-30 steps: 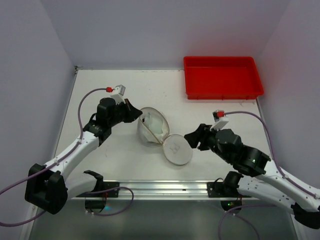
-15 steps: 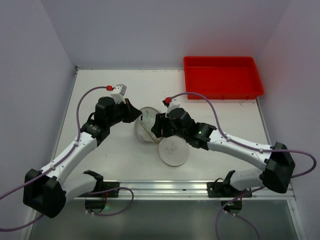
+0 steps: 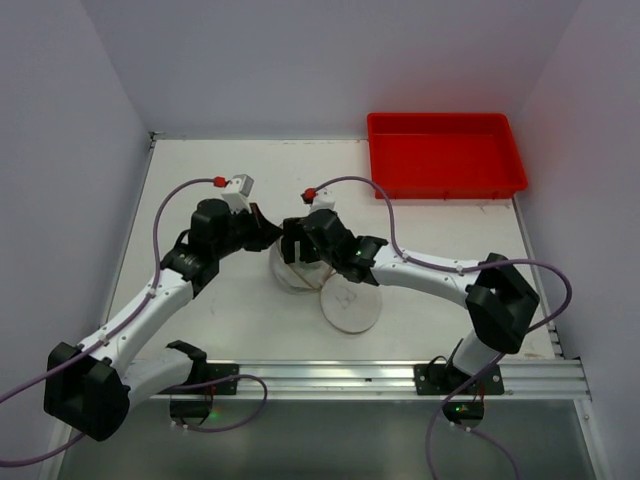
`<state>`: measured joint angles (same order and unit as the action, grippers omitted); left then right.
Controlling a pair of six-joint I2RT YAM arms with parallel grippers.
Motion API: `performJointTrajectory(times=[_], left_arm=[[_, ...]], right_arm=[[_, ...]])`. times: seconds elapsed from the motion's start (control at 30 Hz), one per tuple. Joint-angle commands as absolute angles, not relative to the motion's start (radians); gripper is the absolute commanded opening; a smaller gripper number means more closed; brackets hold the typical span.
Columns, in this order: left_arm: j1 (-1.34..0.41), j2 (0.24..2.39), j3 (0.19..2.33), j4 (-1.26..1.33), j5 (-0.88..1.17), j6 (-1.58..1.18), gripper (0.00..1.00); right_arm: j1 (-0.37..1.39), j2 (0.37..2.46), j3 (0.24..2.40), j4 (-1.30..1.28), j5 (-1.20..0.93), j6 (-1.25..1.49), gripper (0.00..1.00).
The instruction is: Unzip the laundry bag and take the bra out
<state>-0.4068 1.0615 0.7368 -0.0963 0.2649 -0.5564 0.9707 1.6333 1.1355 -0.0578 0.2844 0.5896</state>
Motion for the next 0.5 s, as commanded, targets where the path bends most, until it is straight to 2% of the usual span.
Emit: performJointTrajectory(times=[0.0, 0.13, 0.23, 0.27, 0.33, 0.37, 0.4, 0.47], left_arm=[[-0.413, 1.026, 0.729, -0.095, 0.267, -0.555, 0.00], [-0.411, 1.019, 0.724, -0.101, 0.256, -0.551, 0.00], [-0.411, 1.016, 0.723, -0.123, 0.230, -0.545, 0.00], [-0.411, 1.012, 0.719, -0.123, 0.223, -0.545, 0.00], [-0.410, 1.005, 0.706, -0.126, 0.212, -0.546, 0.00], [-0.411, 1.005, 0.700, -0.127, 0.200, -0.548, 0.00], [-0.411, 1.005, 0.698, -0.133, 0.193, -0.549, 0.00], [-0.411, 1.003, 0.693, -0.135, 0.189, -0.554, 0.00]], right_arm=[[0.973, 1.672, 1.177, -0.012, 0.365, 0.580, 0.81], [0.968, 1.715, 1.174, -0.015, 0.351, 0.580, 0.76], [0.968, 1.707, 1.144, -0.018, 0.342, 0.569, 0.56], [0.966, 1.697, 1.134, -0.018, 0.341, 0.562, 0.37], [0.966, 1.646, 1.105, -0.017, 0.339, 0.532, 0.19], [0.966, 1.622, 1.092, -0.014, 0.336, 0.522, 0.06], [0.966, 1.597, 1.063, -0.006, 0.333, 0.509, 0.01], [0.966, 1.505, 1.034, 0.024, 0.298, 0.471, 0.00]])
